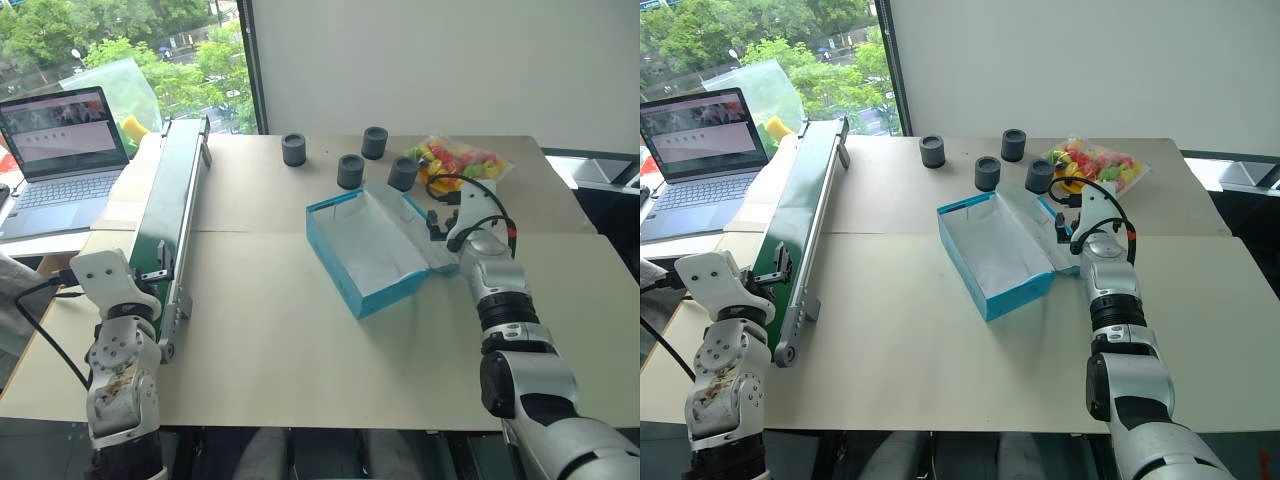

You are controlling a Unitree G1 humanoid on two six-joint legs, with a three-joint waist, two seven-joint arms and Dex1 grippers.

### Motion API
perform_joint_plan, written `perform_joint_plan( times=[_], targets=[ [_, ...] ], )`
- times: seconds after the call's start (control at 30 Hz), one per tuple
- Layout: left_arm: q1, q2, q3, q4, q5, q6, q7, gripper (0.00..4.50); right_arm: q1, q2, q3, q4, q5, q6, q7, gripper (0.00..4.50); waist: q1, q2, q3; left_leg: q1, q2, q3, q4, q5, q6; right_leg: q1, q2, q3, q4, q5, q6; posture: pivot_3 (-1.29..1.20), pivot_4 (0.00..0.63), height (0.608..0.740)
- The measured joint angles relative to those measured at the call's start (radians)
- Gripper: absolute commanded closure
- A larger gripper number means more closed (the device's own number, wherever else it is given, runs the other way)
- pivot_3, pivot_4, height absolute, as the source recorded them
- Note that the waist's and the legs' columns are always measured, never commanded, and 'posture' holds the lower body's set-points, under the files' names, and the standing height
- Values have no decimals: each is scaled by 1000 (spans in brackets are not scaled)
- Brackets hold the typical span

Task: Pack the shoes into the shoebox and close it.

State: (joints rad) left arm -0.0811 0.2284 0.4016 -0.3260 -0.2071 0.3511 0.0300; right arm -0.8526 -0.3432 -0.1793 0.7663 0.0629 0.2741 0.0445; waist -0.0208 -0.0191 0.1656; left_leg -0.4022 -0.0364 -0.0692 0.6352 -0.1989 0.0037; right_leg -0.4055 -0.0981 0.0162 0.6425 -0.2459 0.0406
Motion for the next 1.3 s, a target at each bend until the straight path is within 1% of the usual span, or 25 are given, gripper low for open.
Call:
perform_joint_plan(
  times=[0.07,0.13,0.17,0.23,0.27,0.3,0.33,0.4,0.47,0.57,0.67,0.7,0.73,0.77,0.87,0.93,1.0,1.1,1.2,1.3],
  targets=[
    [1,3,-1,-1,1,4,-2,0,0,3,0,-4,0,0,0,32,0,0,0,0,0,0,0,0,0,0,0,0,0,0,0,0,150,740],
    [28,23,-2,-13,6,34,-5,0,-17,51,17,-64,0,0,25,32,-16,0,0,0,1,0,0,0,0,-2,1,3,2,0,0,0,150,740],
    [41,21,-9,-17,9,45,-6,0,-39,81,47,-120,3,-1,66,32,-28,0,0,0,2,0,-1,0,0,-6,2,7,4,0,0,0,150,740],
    [51,14,-22,-20,9,52,-7,0,-65,109,93,-219,28,-1,143,32,-33,0,0,0,2,-1,-1,0,0,-6,3,8,5,0,0,0,150,740],
    [59,12,-25,-26,9,55,-6,0,-62,123,137,-343,78,31,247,32,-33,0,0,-1,3,-1,-1,0,0,-7,4,7,5,0,0,0,150,740],
    [68,11,-24,-31,9,56,-5,0,-56,123,176,-434,116,56,321,32,-33,0,0,-2,4,-2,-1,-1,-1,-8,4,7,5,0,0,0,150,740],
    [72,7,-26,-34,9,60,-4,0,-42,119,239,-586,186,119,442,32,-29,0,0,-2,4,-2,-1,-2,-1,-8,5,7,5,0,0,0,150,740],
    [83,3,-27,-46,9,64,-3,0,-2,95,341,-790,306,222,619,32,-18,-2,-1,-3,6,-5,0,-3,-1,-8,5,4,4,0,0,0,150,740],
    [92,5,-26,-54,8,66,-7,0,70,38,417,-925,407,311,778,32,3,-3,-2,-3,5,-8,5,-4,-2,-4,3,1,1,0,0,0,150,740],
    [113,32,-17,-54,4,74,-31,0,122,-27,475,-965,430,363,866,32,10,-3,-2,-1,3,-8,7,-4,-1,-1,2,0,-1,3,0,0,150,740],
    [125,72,-1,-53,-13,92,-81,0,137,-35,487,-967,419,376,866,32,7,-3,-2,1,4,-8,7,-4,-2,-1,6,1,0,4,-3,0,150,740],
    [143,107,-10,-54,-20,96,-118,0,136,-23,487,-968,417,378,854,32,5,-3,-2,2,6,-8,7,-4,-2,-1,8,1,0,4,-4,0,150,740],
    [179,170,-28,-57,-28,108,-184,0,137,-1,483,-974,415,384,824,32,-1,-3,-2,3,10,-7,6,-4,-3,-1,10,1,1,4,-7,0,150,740],
    [202,214,-31,-58,-32,114,-233,0,142,21,474,-976,414,393,793,32,-6,-3,-2,3,11,-7,5,-4,-3,-2,11,1,2,3,-8,0,150,740],
    [208,262,-16,-47,-49,128,-288,0,169,73,467,-976,409,417,713,32,-4,-3,-2,3,14,-7,4,-4,-4,-3,14,1,3,3,-9,0,150,740],
    [168,290,25,1,-52,162,-280,0,207,129,465,-976,387,426,632,32,-1,-3,-2,3,15,-7,4,-5,-4,-4,16,1,3,3,-10,0,150,740],
    [136,295,56,24,-48,191,-253,0,231,154,470,-975,371,433,583,32,0,-3,-2,2,15,-7,4,-5,-4,-4,15,2,3,3,-10,0,150,740],
    [103,259,88,31,-56,234,-196,0,261,168,466,-972,342,434,522,32,2,-4,-2,2,15,-7,4,-5,-4,-4,14,2,3,3,-9,0,150,740],
    [56,214,136,30,-86,269,-146,0,291,171,470,-966,330,434,504,32,5,-4,-2,2,16,-7,4,-5,-5,-4,15,2,3,3,-9,0,150,740],
    [31,211,152,25,-100,288,-130,0,296,170,481,-961,313,433,507,32,2,-4,-2,3,15,-6,4,-5,-5,-4,15,3,3,3,-10,0,150,740]
  ],
)
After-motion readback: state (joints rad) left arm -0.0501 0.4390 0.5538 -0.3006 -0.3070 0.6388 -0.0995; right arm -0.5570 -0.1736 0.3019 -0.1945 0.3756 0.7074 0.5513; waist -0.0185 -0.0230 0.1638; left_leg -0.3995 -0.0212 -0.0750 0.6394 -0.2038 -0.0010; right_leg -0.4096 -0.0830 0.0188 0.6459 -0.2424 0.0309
